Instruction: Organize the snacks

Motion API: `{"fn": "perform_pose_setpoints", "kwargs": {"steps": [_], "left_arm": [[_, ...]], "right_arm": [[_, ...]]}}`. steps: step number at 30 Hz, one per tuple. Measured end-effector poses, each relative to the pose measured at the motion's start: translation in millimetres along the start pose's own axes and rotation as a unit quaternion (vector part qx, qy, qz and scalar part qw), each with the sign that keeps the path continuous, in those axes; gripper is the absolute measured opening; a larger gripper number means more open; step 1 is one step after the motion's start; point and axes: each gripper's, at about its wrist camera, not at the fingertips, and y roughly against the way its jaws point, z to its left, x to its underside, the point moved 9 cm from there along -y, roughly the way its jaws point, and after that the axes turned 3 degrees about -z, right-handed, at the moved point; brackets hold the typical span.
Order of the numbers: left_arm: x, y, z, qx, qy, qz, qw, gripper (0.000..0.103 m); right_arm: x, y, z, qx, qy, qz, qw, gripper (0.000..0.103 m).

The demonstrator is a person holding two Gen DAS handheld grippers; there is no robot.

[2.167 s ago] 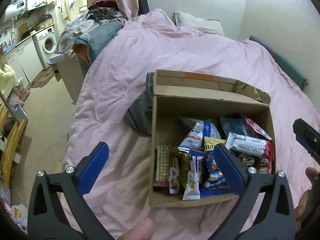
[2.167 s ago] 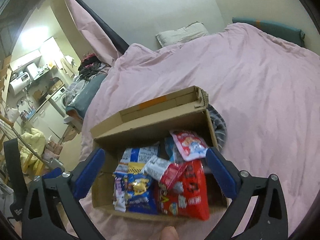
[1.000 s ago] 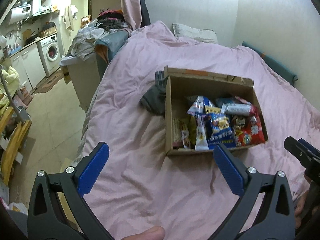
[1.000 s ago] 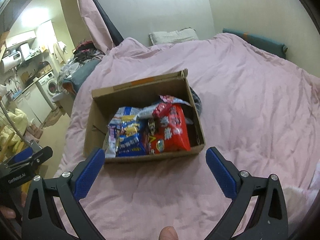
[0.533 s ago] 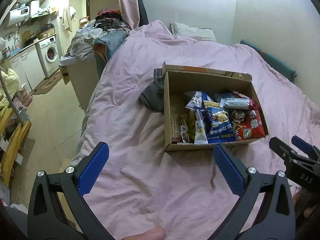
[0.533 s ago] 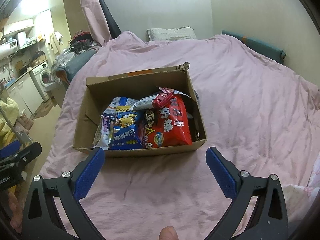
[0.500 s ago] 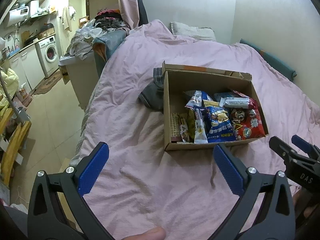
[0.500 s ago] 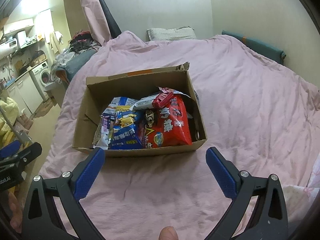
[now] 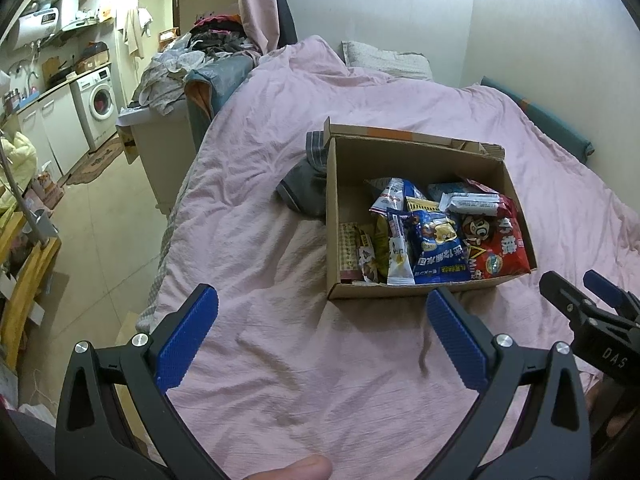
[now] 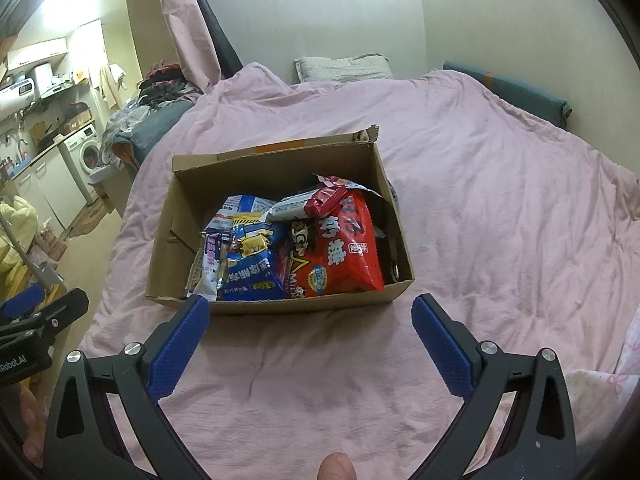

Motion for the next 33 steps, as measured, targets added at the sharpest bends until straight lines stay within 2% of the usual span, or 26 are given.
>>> {"fn": "perform_pose_setpoints", "kwargs": {"steps": [33], "left_arm": [[3.0, -2.7, 3.1, -0.008, 0.003, -0.001, 1.0, 0.103]], "right_arm": [[-0.8, 2.6, -3.9, 0.001, -0.006, -0.001, 1.0, 0.103]]}}
